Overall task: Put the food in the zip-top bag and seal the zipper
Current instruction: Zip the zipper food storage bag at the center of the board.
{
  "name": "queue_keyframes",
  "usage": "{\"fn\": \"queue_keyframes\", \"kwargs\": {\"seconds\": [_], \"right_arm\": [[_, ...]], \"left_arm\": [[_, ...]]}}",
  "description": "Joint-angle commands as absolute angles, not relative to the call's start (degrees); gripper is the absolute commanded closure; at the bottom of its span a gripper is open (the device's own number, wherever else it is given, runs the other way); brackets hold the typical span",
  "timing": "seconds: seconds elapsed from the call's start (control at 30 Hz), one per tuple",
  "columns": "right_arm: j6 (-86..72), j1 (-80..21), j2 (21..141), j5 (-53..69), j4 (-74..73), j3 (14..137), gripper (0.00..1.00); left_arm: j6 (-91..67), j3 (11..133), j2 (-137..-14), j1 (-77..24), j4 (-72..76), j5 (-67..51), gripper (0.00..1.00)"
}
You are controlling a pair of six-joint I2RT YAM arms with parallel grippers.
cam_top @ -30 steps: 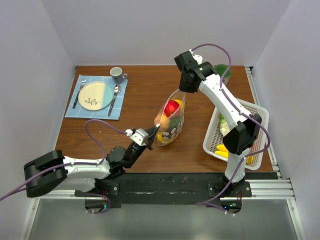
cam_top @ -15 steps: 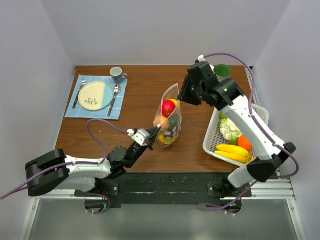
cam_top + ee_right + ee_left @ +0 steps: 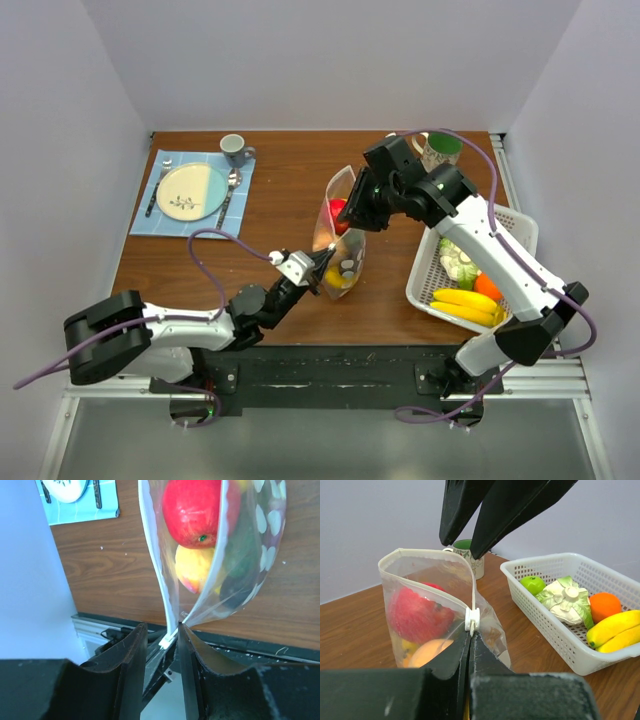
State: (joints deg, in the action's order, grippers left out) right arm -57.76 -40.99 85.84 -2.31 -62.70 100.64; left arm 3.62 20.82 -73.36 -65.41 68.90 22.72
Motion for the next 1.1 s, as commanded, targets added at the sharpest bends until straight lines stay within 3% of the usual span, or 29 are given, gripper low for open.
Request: {"fn": "queue_keyframes", "kwargs": {"seconds": [0.0,0.83,1.07], "right_arm": [[-60.7,-41.3,84.3,-0.2,-63.6,99.3,0.65],[-62.5,-43.3,83.2,1.9,-67.2,95.7,0.60],[-62.7,-43.3,83.8,2.4,-66.1,94.2,0.67]], "left_arm": [[3.6,24.0,-74.7,-65.9,71.6,22.2,1.00],[4.8,26.9,-78.1,-67.3,70.1,22.1,1.00],[5.2,26.4,-78.0,-67.6,70.2,22.5,1.00]]}}
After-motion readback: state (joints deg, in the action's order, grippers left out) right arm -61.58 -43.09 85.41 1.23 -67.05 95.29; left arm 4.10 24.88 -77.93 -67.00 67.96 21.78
